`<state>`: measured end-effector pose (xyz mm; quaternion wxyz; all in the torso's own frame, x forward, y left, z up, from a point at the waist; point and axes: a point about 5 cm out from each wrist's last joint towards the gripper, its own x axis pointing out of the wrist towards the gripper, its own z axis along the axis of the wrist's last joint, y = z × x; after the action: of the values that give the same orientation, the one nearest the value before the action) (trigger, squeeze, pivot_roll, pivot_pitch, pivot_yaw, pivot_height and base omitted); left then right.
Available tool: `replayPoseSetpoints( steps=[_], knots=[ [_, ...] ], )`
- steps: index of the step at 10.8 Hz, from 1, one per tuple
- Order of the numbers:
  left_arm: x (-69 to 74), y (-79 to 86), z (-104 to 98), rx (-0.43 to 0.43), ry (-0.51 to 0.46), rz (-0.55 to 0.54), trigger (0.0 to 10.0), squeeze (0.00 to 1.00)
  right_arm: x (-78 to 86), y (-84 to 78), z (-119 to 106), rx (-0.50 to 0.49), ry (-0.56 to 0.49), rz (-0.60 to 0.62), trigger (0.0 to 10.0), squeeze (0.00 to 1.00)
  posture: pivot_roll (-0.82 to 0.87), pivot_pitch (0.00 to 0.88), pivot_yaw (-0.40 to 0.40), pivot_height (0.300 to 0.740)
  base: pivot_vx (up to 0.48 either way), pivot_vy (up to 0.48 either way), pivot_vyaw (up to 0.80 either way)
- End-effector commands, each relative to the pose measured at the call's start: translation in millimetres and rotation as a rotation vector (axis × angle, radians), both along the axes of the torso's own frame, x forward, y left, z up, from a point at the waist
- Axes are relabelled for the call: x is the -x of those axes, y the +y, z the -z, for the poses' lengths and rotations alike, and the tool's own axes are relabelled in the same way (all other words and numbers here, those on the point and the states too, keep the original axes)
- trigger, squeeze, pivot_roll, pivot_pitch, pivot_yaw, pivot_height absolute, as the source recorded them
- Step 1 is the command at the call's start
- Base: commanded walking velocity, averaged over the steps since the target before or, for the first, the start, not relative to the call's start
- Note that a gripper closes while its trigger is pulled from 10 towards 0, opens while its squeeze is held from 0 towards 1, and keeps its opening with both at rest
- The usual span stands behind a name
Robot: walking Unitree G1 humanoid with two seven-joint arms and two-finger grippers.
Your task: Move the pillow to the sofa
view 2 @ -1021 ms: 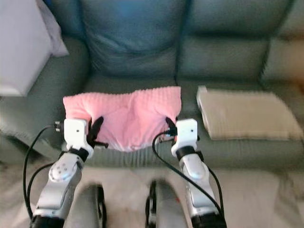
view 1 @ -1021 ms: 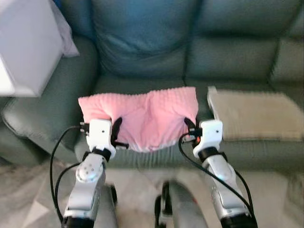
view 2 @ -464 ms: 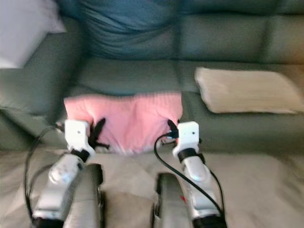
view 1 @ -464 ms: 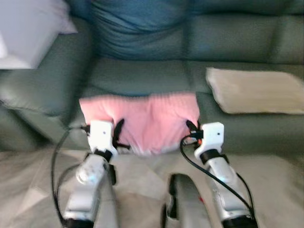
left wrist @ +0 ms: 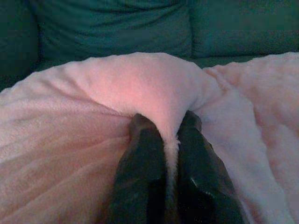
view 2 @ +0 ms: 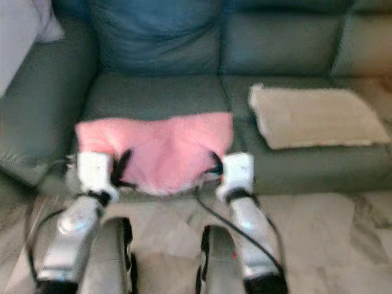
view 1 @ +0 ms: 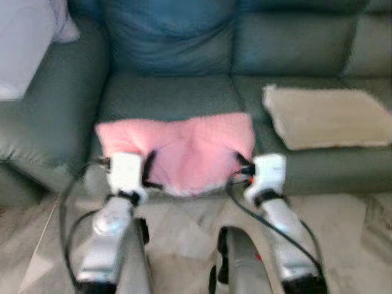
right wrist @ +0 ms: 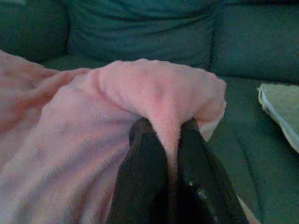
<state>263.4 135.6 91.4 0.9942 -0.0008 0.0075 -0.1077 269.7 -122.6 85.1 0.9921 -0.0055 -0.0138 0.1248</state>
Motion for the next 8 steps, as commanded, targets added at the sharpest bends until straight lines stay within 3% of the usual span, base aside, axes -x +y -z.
replayPoseSetpoints(
  steps=[1, 6, 8],
  knots=[
    [-0.5, -12.3, -6.4, 0.014, -0.032, 0.039, 10.0, 0.0, 0.5, -8.6, 0.7, 0.022, -0.004, 0.014, 10.0, 0.0, -0.02, 0.155, -0.063, 0.603, 0.364, 0.0, 0.0],
    [-2.7, -11.8, -6.7, 0.012, -0.031, 0.038, 10.0, 0.0, 1.9, -7.4, 2.5, 0.045, -0.007, -0.008, 10.0, 0.0, -0.02, 0.16, -0.058, 0.603, 0.355, 0.0, 0.0],
    [-4.7, -9.1, -9.4, 0.009, -0.043, 0.008, 10.0, 0.0, 3.0, -3.3, 1.4, 0.049, -0.017, -0.027, 10.0, 0.0, -0.01, 0.168, -0.063, 0.603, 0.0, 0.0, 0.79]
  ],
)
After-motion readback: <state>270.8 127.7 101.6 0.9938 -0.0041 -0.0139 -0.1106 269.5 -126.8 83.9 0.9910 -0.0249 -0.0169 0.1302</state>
